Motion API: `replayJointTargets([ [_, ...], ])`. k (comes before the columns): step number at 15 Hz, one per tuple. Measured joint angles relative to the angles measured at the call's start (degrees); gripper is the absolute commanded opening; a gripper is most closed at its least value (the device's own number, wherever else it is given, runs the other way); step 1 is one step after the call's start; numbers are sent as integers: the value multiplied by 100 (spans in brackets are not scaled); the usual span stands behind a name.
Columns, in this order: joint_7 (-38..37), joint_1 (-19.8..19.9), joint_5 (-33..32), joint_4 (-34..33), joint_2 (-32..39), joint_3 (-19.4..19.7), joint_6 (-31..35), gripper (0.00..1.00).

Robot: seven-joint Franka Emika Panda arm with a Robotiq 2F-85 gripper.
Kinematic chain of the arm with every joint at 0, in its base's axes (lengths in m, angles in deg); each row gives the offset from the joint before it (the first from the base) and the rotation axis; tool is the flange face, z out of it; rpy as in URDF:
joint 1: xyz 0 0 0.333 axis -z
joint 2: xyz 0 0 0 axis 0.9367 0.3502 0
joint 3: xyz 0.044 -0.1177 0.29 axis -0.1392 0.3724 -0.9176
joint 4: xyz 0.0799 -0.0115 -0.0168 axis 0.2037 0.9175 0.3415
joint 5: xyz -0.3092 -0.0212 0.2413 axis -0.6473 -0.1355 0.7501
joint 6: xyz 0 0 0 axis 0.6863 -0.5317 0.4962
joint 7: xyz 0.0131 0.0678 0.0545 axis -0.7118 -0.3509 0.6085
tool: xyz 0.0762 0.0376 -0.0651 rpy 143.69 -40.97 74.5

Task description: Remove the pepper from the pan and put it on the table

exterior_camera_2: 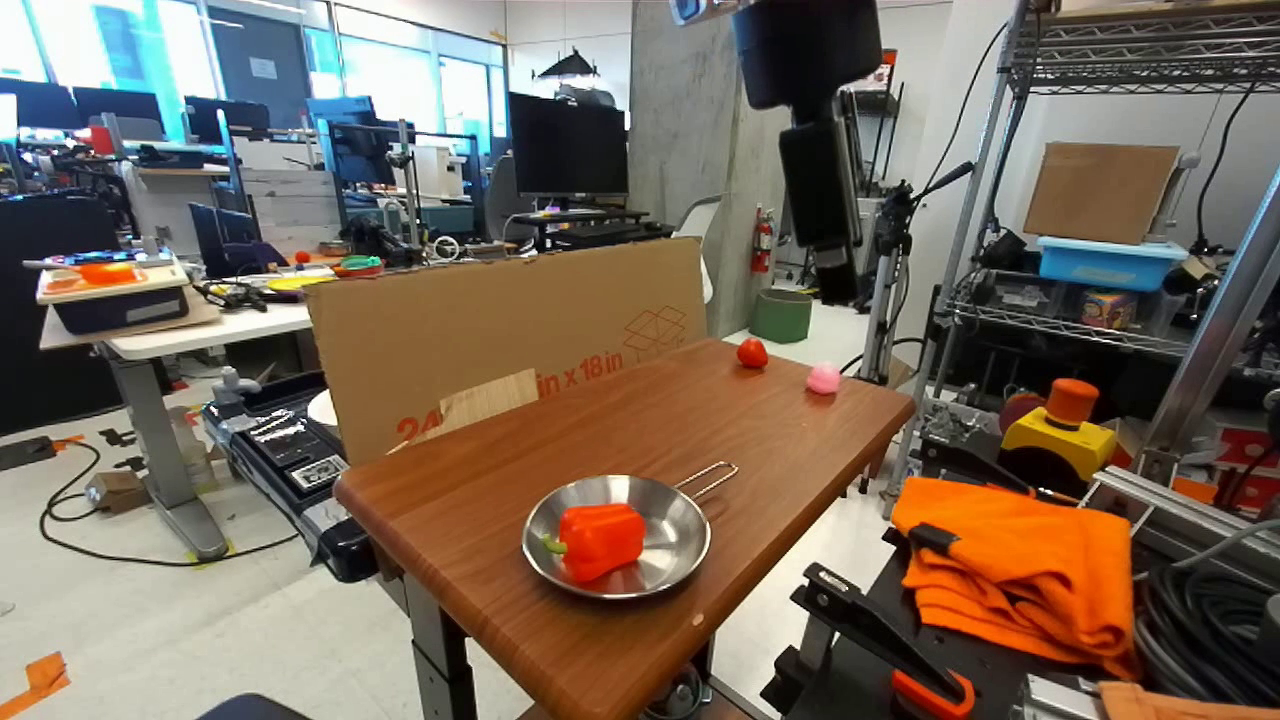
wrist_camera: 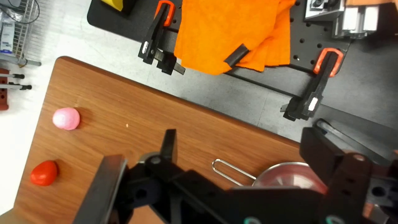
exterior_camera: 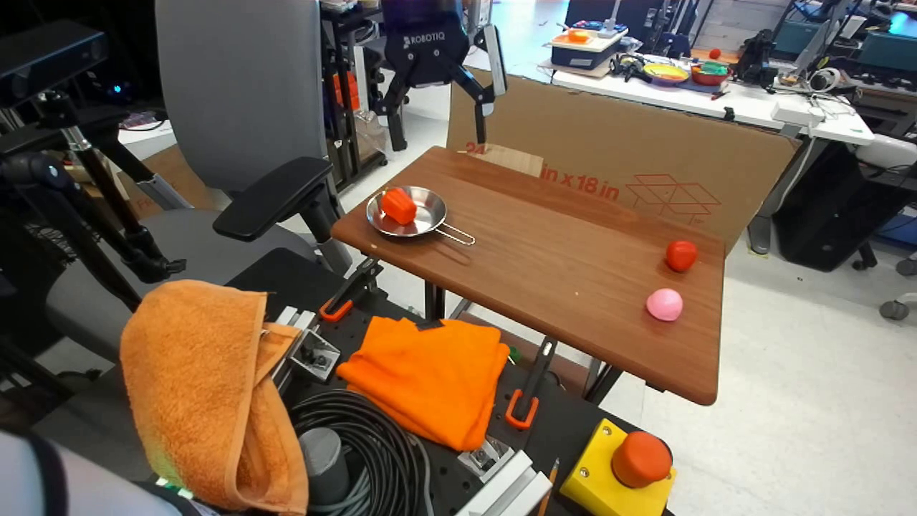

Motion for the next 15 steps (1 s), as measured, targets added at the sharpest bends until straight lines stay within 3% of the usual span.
replayJointTargets([
  [15,-2,-21,-64,18,-293,-88,125,100],
])
